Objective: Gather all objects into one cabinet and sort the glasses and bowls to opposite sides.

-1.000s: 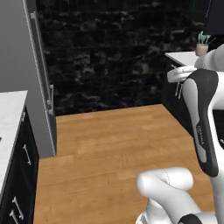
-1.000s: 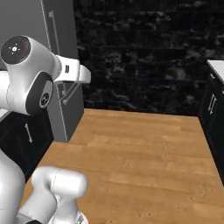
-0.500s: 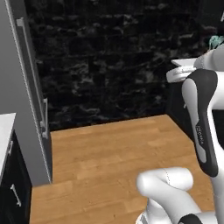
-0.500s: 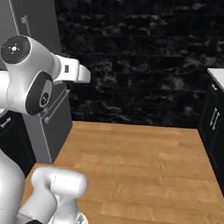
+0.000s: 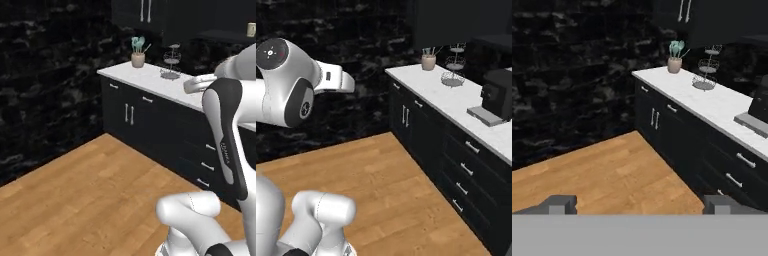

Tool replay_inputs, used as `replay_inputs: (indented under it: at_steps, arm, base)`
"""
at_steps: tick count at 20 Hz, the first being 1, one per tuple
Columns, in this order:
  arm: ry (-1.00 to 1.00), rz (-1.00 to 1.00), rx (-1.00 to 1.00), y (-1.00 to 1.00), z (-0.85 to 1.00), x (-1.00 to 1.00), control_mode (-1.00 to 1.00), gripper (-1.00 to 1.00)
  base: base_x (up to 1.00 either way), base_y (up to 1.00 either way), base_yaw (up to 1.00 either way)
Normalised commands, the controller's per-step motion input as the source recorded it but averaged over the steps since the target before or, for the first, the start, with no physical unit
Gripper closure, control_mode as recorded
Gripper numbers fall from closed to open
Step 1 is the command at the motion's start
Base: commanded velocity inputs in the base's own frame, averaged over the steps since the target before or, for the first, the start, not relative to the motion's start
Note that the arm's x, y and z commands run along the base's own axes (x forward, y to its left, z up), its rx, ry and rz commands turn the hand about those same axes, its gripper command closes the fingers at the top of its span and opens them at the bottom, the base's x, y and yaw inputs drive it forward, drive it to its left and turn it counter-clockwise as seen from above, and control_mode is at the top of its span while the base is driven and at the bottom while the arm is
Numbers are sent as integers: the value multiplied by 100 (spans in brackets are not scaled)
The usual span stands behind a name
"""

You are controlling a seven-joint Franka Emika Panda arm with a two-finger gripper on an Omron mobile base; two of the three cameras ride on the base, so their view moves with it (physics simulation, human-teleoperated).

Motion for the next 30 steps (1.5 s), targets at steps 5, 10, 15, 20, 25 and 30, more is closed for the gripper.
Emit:
replay_inputs:
  at_steps: [5, 10, 15, 20, 25, 30]
  arm:
    - [0, 0, 0, 0, 0, 0, 100, -100]
    - [0, 0, 0, 0, 0, 0, 100, -100]
    - [0, 0, 0, 0, 0, 0, 100, -100]
    - [0, 0, 0, 0, 0, 0, 100, -100]
    - [0, 0, 0, 0, 0, 0, 100, -100]
    - [0, 0, 0, 0, 0, 0, 100, -100]
  base:
    - [0, 0, -100]
    - [11, 6, -87]
    - [98, 74, -34]
    - [100, 84, -7]
    - [98, 23, -16]
    - [86, 2, -11]
